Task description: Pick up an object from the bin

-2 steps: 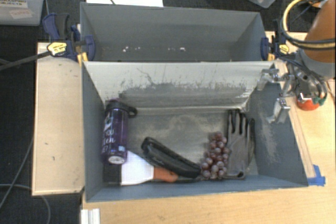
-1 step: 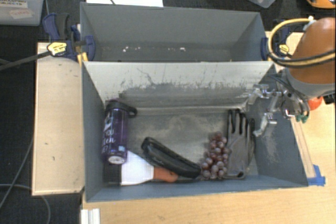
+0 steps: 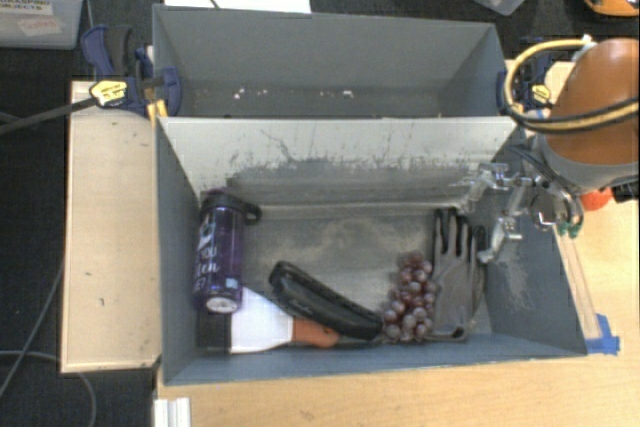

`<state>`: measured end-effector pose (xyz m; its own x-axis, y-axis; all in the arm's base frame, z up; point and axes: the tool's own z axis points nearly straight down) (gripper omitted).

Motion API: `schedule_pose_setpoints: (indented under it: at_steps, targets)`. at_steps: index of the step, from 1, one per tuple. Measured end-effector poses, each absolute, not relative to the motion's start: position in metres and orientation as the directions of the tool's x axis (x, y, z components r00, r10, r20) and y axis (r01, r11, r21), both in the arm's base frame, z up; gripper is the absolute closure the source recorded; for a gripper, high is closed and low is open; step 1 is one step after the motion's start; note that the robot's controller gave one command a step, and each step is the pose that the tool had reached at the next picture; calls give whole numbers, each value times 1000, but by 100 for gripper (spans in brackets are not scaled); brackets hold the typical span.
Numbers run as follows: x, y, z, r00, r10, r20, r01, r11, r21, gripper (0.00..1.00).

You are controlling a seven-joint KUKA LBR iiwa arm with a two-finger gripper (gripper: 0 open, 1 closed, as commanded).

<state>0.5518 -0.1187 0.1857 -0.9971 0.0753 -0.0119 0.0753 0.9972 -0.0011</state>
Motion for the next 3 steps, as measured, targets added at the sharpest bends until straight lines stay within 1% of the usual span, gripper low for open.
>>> schedule_pose_setpoints:
  at_steps: [1, 2, 3]
  targets:
    - [578, -151, 71, -986, -169, -15, -169, 986, -5, 0]
    - [530, -126, 73, -995, 102, -24, 102, 995, 1, 0]
    - [571, -148, 72, -988, -154, -18, -154, 988, -4, 100]
